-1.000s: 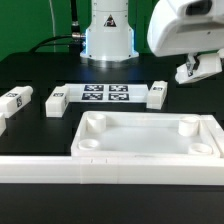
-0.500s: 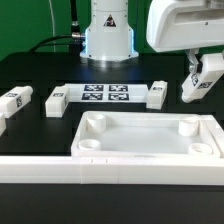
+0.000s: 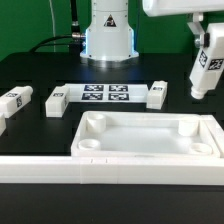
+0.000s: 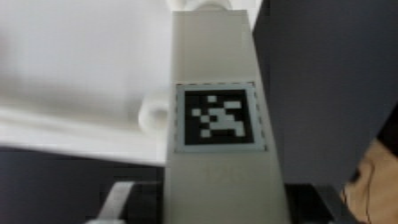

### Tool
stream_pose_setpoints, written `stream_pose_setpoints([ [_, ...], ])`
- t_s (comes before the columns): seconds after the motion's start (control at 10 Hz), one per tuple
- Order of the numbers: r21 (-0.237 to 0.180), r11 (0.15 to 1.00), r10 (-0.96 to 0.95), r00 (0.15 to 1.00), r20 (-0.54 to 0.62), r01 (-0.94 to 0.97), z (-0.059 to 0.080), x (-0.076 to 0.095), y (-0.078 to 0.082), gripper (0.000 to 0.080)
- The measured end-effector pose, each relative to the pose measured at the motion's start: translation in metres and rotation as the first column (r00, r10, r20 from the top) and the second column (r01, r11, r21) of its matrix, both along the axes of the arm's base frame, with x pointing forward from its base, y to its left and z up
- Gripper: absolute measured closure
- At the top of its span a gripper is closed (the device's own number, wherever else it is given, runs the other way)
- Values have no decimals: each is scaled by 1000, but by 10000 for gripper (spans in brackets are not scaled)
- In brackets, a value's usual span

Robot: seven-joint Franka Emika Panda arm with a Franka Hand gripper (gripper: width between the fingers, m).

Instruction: Assemble desk

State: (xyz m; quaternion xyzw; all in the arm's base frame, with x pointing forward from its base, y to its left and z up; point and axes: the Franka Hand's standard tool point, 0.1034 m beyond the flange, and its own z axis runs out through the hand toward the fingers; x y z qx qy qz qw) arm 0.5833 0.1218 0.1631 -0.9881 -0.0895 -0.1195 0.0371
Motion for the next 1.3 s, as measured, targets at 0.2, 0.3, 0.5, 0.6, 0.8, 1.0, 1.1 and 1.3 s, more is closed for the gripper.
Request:
stream_pose_setpoints([
  [0.2,-2,1000,1,1000,-12,-1,-5,-5,-1,509],
  [0.3,-2,1000,1,1000,-13,-1,-6,-6,-1,509],
  [0.5,-7,1000,25,1000,-8,-25,-7,14,-8,509],
  [0.6,-5,1000,27,1000,0,-27,-2,32,-10,509],
  [0.8,-6,999,36,999,-10,-36,7,47,-9,509],
  [1.0,-3,999,34,999,28,-34,4,48,-9,509],
  [1.1,8,1000,28,991,132,-29,9,56,-9,509],
  [1.3,6,999,42,962,268,-45,-8,55,-16,509],
])
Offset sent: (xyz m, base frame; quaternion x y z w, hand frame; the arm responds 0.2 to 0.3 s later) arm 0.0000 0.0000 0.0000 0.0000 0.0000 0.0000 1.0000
